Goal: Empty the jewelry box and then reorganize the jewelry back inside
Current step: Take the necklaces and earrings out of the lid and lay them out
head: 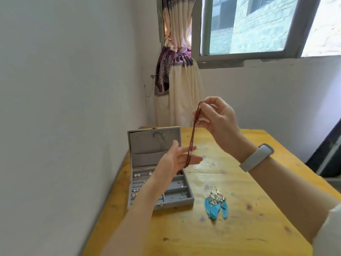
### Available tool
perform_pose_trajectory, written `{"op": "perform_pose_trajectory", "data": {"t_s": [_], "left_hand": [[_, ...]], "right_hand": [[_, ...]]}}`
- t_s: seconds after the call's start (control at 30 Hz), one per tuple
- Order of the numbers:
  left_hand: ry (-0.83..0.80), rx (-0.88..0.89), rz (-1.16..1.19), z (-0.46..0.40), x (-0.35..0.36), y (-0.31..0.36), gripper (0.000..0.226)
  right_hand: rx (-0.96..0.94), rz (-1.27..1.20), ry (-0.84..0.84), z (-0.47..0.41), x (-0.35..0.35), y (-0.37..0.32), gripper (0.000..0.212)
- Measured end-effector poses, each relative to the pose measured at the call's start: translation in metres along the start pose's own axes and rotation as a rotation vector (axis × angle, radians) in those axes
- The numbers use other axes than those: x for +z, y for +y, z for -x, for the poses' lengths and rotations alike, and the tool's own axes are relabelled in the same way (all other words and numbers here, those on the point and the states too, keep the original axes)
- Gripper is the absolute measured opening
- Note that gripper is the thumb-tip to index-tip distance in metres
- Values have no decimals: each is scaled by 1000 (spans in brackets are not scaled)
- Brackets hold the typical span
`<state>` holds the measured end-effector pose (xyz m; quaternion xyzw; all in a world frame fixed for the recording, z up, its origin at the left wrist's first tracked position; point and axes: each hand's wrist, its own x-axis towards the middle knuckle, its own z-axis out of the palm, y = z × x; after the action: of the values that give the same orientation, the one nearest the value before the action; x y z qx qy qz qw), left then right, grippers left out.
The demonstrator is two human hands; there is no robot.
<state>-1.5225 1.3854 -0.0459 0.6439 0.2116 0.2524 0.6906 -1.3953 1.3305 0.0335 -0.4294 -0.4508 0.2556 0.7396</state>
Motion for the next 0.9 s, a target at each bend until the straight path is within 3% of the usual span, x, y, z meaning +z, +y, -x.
{"op": "perform_pose_trajectory", "data": {"t_s": [0.13, 0.3, 0.43, 0.7, 0.9], "left_hand": [[62, 39, -122, 7, 41, -33, 35], [152, 257, -571, 10, 54, -58, 7], [271, 349, -941, 1, 41, -71, 10], [413, 235, -1055, 0, 4, -83, 17], [477, 278, -1211, -9, -12, -82, 16]], "right_hand": [[65, 33, 119, 31, -55, 9, 13], [124, 93, 167, 59, -98, 21, 14], [118, 40, 186, 68, -111, 22, 14], [138, 47, 420, 62, -114, 46, 15], [163, 121, 487, 61, -113, 53, 14]]}}
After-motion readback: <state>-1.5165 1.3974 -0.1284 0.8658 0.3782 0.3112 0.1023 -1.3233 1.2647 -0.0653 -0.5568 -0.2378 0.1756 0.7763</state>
